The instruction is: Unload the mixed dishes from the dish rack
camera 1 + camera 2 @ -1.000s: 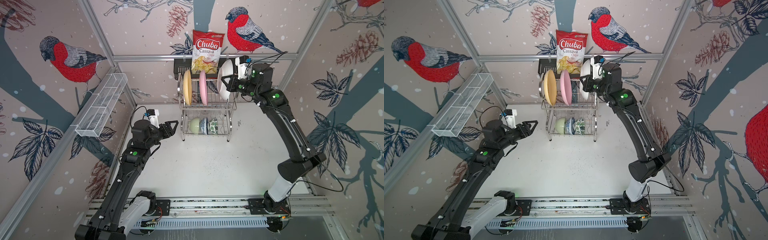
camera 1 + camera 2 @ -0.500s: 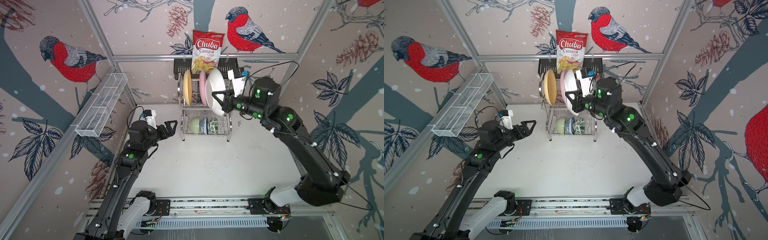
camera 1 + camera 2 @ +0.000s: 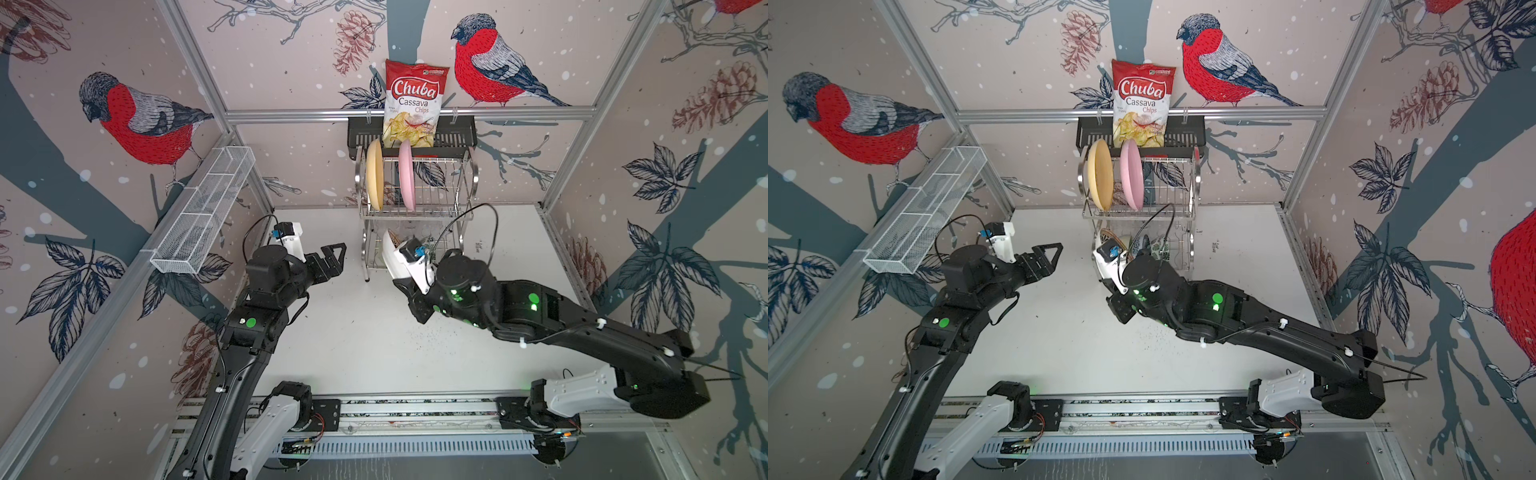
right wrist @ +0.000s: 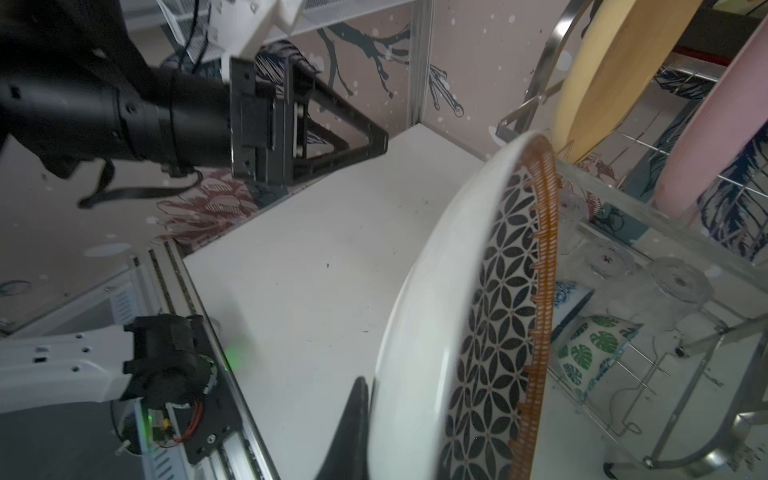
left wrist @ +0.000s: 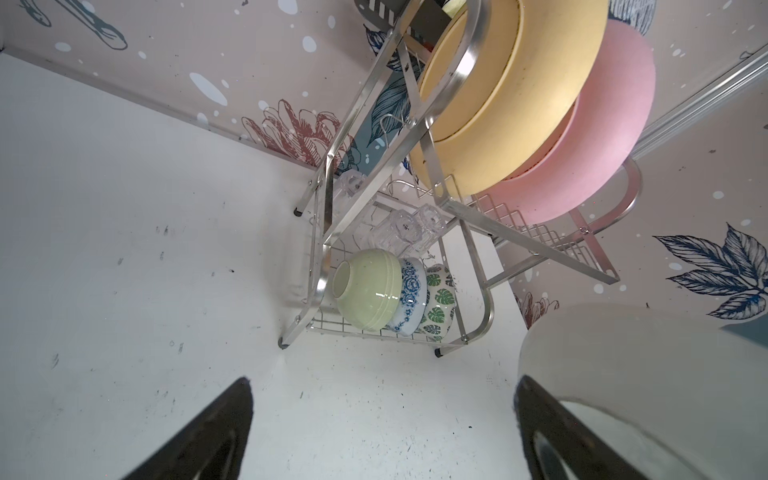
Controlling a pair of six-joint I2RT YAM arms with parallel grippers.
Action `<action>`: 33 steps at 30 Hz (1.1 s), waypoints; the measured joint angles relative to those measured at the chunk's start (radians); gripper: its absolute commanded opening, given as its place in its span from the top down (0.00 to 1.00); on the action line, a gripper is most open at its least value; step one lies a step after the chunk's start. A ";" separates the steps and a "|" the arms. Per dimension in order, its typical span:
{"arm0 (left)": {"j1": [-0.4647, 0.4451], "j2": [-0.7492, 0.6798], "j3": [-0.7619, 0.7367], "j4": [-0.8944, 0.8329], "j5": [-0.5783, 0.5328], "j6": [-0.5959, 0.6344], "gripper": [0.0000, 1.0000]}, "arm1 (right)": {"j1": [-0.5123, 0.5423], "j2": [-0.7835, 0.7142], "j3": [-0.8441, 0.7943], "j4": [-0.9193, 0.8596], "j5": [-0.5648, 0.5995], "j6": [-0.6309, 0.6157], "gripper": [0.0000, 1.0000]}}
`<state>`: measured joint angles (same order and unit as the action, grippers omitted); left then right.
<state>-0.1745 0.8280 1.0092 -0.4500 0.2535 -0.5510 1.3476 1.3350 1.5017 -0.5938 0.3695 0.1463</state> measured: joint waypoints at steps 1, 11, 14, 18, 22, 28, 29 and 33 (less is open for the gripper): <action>0.000 0.005 0.002 -0.012 0.000 0.000 0.03 | 0.014 0.008 -0.016 0.000 0.030 -0.009 1.00; 0.001 0.063 0.063 -0.129 0.036 0.010 0.03 | 0.117 0.148 -0.169 0.026 0.299 -0.109 1.00; 0.001 0.077 0.058 -0.142 0.090 0.011 0.03 | 0.145 0.209 -0.189 0.040 0.381 -0.148 1.00; 0.001 0.097 0.042 -0.148 0.179 0.029 0.04 | 0.191 0.283 -0.201 0.064 0.464 -0.216 1.00; 0.001 0.113 0.021 -0.157 0.256 0.061 0.04 | 0.218 0.327 -0.211 0.113 0.499 -0.286 1.00; 0.001 0.127 -0.081 -0.169 0.330 0.088 0.15 | 0.225 0.356 -0.213 0.198 0.557 -0.386 1.00; 0.001 0.129 -0.094 -0.169 0.339 0.089 0.17 | 0.227 0.363 -0.213 0.213 0.569 -0.401 1.00; 0.001 0.139 -0.153 -0.161 0.381 0.086 0.31 | 0.229 0.405 -0.208 0.272 0.618 -0.474 1.00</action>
<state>-0.1734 0.9672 0.8558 -0.6106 0.6346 -0.4648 1.5764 1.7401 1.2934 -0.3222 0.9874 -0.3279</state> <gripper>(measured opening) 0.775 0.129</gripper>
